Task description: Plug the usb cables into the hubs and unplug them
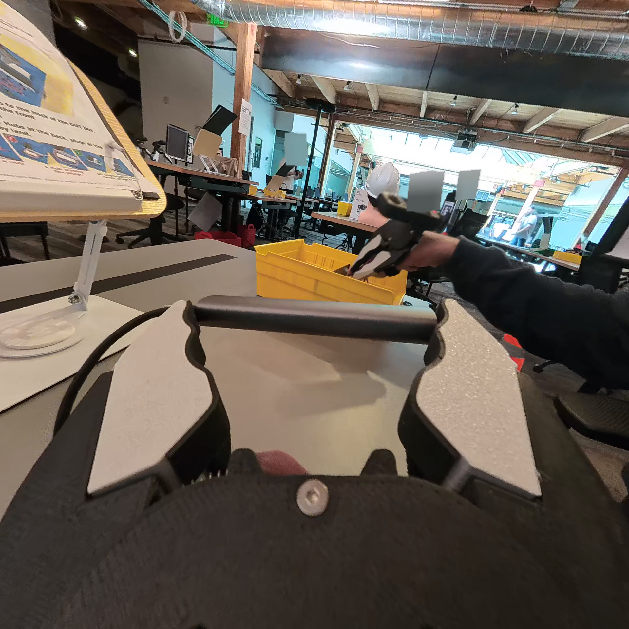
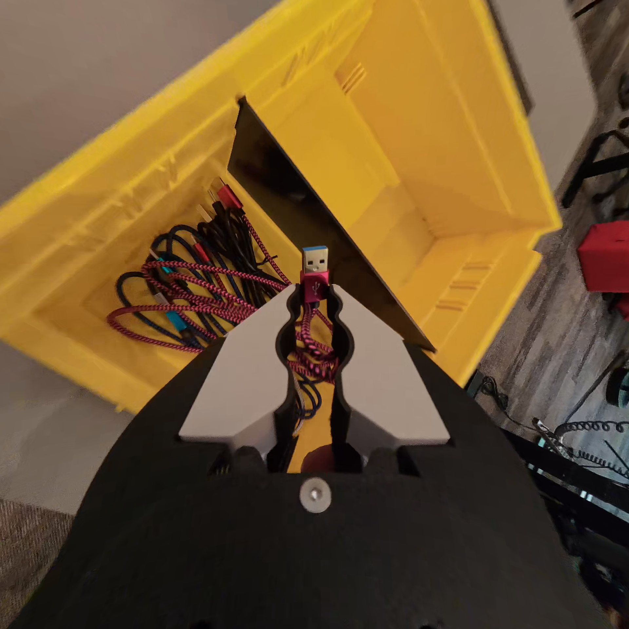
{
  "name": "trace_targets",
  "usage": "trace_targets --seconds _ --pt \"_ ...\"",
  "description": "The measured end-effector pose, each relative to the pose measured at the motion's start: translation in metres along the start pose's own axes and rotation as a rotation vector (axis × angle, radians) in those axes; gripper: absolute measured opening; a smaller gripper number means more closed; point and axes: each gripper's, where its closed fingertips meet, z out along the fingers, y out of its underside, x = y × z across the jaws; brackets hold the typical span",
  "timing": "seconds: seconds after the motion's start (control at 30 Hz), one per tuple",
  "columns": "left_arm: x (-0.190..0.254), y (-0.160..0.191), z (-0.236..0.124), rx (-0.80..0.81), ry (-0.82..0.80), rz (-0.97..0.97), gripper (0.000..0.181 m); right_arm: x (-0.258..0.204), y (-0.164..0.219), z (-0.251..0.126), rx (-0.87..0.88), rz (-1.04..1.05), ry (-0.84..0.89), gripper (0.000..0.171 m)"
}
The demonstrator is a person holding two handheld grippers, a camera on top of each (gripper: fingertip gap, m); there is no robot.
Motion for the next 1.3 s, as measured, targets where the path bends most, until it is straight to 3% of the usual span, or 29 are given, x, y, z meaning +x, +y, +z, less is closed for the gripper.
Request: trace_targets --seconds 0.13,0.2,0.3,0.53,0.63,0.7,0.87,1.0,1.1,1.17,1.3 --pt "0.001 -0.002 -0.003 0.002 -0.003 0.007 0.126 -0.008 0.007 0.044 -0.083 -0.058 -0.04 0.013" --pt "0.0 -0.003 -0.004 0.0 -0.007 0.008 0.126 -0.007 0.005 0.046 -0.087 -0.052 -0.054 0.015" --pt "-0.002 -0.002 -0.004 -0.004 -0.007 0.009 0.126 -0.004 -0.006 0.022 -0.051 -0.041 -0.091 0.045" --pt "0.002 0.0 0.003 -0.012 0.013 0.008 0.126 0.0 -0.034 -0.049 0.064 -0.109 -0.106 0.07" --pt "0.008 -0.002 0.006 -0.009 0.033 0.002 0.126 0.007 -0.053 -0.078 0.111 -0.152 -0.016 0.065" --pt "0.013 -0.004 0.01 -0.013 0.052 -0.008 0.126 -0.013 -0.089 -0.101 0.243 -0.236 -0.006 0.057" --pt "0.037 -0.01 0.023 0.002 0.145 -0.071 0.126 -0.145 -0.194 -0.137 0.654 -0.685 -0.027 0.049" --pt "0.057 -0.013 0.031 0.02 0.237 -0.147 0.126 -0.24 -0.24 -0.137 0.844 -0.961 0.0 0.047" --pt "0.069 -0.008 0.035 -0.009 0.292 -0.184 0.126 -0.265 -0.264 -0.142 0.969 -1.036 0.085 0.042" --pt "0.075 -0.006 0.037 -0.013 0.317 -0.204 0.126 -0.269 -0.276 -0.149 1.041 -1.057 0.174 0.019" --pt "0.075 -0.005 0.039 -0.017 0.312 -0.223 0.126 -0.267 -0.277 -0.148 1.007 -1.046 0.162 0.016"
